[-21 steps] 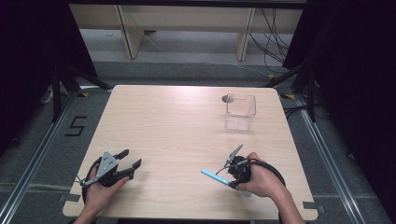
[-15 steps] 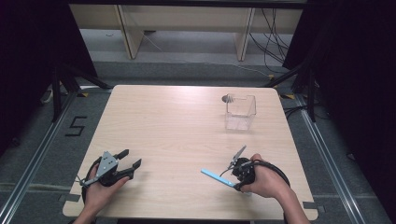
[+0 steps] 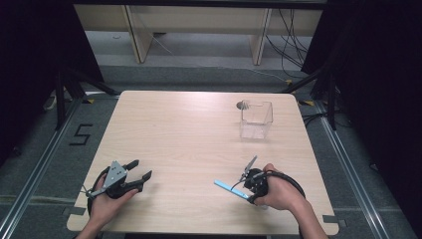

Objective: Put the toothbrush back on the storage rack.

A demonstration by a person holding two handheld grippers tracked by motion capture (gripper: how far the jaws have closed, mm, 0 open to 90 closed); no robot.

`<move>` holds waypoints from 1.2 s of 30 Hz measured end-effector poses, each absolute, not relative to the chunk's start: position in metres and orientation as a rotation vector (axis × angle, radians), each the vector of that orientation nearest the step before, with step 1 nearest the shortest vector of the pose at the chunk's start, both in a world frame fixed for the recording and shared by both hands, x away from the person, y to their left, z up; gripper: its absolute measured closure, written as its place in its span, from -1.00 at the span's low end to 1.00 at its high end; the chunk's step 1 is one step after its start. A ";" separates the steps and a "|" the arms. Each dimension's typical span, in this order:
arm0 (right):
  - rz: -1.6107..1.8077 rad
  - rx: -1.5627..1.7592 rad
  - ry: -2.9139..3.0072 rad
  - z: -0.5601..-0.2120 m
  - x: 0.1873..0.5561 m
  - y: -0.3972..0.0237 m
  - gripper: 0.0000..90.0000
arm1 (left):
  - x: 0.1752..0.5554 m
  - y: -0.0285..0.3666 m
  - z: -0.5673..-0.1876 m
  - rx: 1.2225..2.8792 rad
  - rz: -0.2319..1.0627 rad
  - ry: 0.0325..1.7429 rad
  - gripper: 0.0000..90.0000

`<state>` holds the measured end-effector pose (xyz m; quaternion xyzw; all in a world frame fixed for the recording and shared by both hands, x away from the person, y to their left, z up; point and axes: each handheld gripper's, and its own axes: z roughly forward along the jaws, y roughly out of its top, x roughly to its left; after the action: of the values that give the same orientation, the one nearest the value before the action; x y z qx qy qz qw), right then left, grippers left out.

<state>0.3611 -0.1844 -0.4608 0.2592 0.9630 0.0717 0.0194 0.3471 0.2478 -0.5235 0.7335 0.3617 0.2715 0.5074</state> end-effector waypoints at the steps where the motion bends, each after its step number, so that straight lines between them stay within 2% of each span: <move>1: 0.210 0.793 2.995 -0.461 0.362 -0.183 0.38 | 0.347 0.248 -0.523 1.769 0.656 0.872 -0.26; 11: 0.045 0.662 3.046 -0.464 0.376 -0.167 0.41 | 0.348 0.247 -0.523 1.776 0.656 0.875 -0.25; 22: -0.016 0.602 3.094 -0.471 0.384 -0.142 0.56 | 0.346 0.247 -0.523 1.784 0.660 0.870 -0.25; 36: -0.045 0.656 3.117 -0.475 0.393 -0.140 0.68 | 0.347 0.246 -0.523 1.784 0.658 0.870 -0.25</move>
<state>0.3931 -0.1400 -0.4755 0.2059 0.9782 -0.0141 -0.0222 0.3465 0.2464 -0.5233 0.7382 0.3599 0.2723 0.5014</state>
